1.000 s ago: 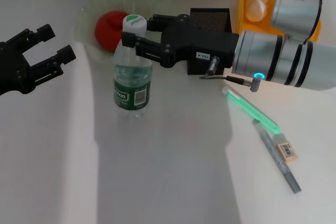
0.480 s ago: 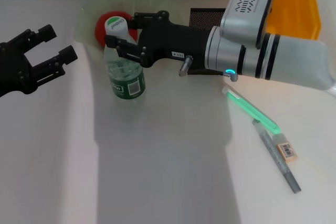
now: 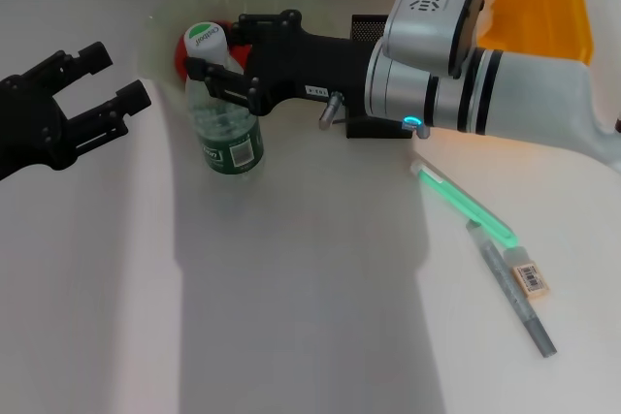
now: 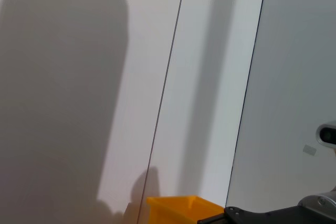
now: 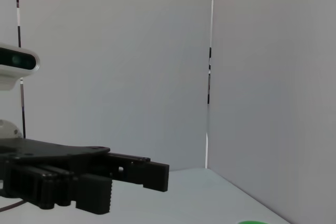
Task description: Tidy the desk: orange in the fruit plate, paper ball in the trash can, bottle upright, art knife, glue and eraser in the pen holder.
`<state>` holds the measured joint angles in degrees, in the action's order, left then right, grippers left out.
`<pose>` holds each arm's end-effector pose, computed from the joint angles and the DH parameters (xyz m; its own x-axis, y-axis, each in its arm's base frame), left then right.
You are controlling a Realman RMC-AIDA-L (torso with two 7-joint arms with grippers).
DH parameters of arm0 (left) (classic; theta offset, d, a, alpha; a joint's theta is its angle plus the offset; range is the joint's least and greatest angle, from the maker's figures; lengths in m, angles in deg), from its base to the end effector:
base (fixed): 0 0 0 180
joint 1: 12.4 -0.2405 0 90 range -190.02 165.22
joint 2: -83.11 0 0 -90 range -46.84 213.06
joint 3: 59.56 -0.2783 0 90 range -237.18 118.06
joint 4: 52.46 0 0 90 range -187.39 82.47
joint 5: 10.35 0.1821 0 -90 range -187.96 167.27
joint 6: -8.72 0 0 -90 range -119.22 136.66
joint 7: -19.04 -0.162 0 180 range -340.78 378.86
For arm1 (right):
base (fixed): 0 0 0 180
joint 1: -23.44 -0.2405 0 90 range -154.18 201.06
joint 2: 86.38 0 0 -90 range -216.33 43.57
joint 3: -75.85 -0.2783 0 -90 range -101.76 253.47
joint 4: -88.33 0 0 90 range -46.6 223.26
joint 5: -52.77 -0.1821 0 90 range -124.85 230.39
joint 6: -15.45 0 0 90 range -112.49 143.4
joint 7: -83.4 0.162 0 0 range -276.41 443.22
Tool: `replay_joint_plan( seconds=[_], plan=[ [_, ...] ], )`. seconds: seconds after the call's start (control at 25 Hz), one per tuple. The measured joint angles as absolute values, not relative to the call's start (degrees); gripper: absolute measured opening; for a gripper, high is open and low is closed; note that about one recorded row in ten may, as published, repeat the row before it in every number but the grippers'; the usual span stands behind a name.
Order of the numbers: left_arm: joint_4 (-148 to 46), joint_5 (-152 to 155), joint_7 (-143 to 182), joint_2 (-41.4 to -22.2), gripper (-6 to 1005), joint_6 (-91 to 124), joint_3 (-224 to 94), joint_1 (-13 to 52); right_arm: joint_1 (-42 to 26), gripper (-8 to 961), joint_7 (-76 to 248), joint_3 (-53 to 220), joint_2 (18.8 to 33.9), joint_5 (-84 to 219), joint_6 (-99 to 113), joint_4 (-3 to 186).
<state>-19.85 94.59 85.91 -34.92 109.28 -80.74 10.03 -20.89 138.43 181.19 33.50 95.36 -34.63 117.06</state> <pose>-0.2837 0.2909 0.0291 0.6016 0.1380 0.7868 0.5440 -0.7921 -0.2770 0.1203 0.3800 -0.1215 0.8225 -0.0184 -0.5685 -0.2326 -0.9230 -0.3066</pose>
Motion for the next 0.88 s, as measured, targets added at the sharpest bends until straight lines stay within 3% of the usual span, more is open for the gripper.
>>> replay_joint_plan(
  seconds=[0.64,0.88],
  plan=[
    [-19.9,94.6,85.7,-34.92,796,109.0,-80.7,10.7,-20.2,515,140.9,180.9,33.5,95.1,-35.1,117.5],
    [-19.9,94.2,85.7,-34.93,795,109.3,-80.7,10.7,-16.7,553,142.5,180.8,33.41,95.1,-35.4,121.9]
  ],
)
